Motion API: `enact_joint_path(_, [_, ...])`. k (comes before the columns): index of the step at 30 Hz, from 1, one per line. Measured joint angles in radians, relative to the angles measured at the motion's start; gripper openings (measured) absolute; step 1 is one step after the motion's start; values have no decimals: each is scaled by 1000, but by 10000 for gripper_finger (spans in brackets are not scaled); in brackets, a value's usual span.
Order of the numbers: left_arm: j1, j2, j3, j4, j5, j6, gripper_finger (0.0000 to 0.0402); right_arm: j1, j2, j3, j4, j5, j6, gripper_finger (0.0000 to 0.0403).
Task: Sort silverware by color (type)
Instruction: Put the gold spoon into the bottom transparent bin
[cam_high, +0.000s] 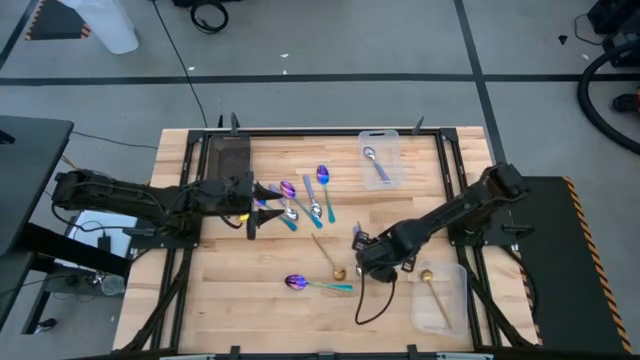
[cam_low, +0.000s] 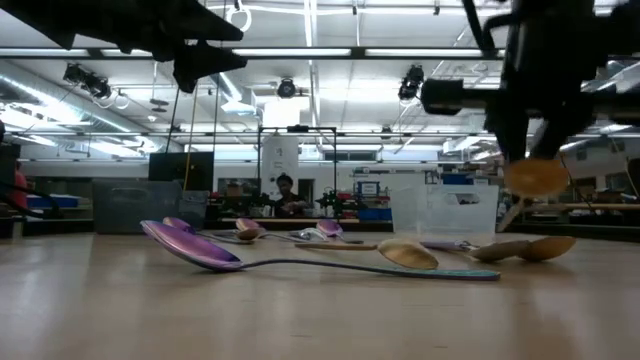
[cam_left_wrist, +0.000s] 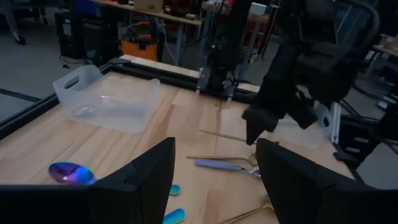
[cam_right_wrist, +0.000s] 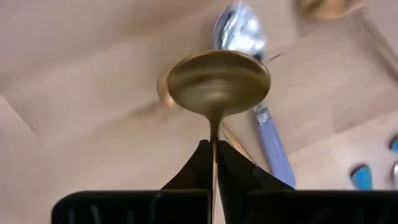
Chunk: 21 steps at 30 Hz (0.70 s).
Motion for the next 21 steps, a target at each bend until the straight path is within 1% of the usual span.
enact_joint_path(4, [-15, 0, 0, 46, 0, 13, 231, 0, -63, 0, 56, -35, 229, 12])
enact_joint_path(9, [-33, 0, 0, 81, 0, 19, 231, 0, -140, 0, 195, -115, 561, 12])
enact_joint_path(13, [-38, 0, 0, 79, 1, 64, 231, 0, -179, 2, 275, -184, 837, 12])
enact_joint_path(17, [-37, 0, 0, 71, 0, 105, 231, 10, -197, 2, 301, -193, 1118, 14])
enact_joint_path(21, [-35, 0, 0, 71, 1, 182, 231, 21, -198, 2, 258, -201, 1449, 14])
